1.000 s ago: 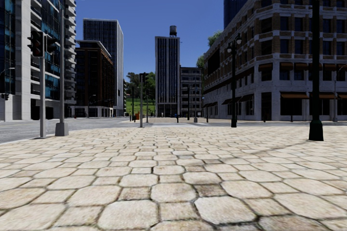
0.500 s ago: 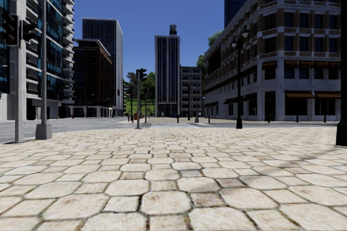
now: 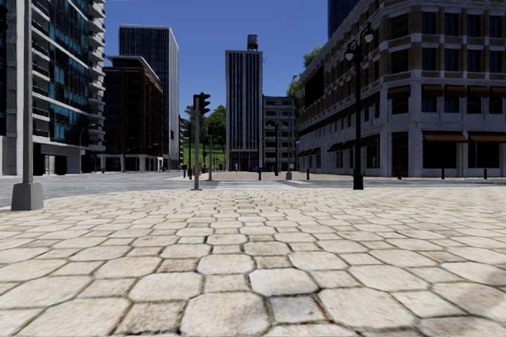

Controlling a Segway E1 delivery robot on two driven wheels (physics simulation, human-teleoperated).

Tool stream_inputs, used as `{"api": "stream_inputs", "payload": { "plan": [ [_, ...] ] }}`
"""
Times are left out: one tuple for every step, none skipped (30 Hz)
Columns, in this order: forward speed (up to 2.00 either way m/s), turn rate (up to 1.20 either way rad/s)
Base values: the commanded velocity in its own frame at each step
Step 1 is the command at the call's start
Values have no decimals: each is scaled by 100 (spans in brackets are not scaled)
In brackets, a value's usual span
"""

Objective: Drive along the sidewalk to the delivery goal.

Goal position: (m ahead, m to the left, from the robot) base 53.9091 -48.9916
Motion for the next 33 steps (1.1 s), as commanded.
{"api": "stream_inputs", "payload": {
  "plan": [
    [200, 0],
    [200, 0],
    [200, 0],
    [200, 0],
    [200, 0],
    [200, 0],
    [200, 0],
    [200, 0],
    [200, 0],
    [200, 0],
    [200, 0],
    [200, 0],
    [200, 0],
    [200, 0],
    [200, 0],
    [200, 0],
    [200, 0],
    [200, 0],
    [200, 0],
    [200, 0],
    [200, 0],
    [200, 0],
    [200, 0],
    [200, 0],
    [200, 0],
    [200, 0],
    [200, 0],
    [200, 0],
    [200, 0],
    [200, 0],
    [200, 0],
    [200, 0],
    [200, 0]
  ]
}}
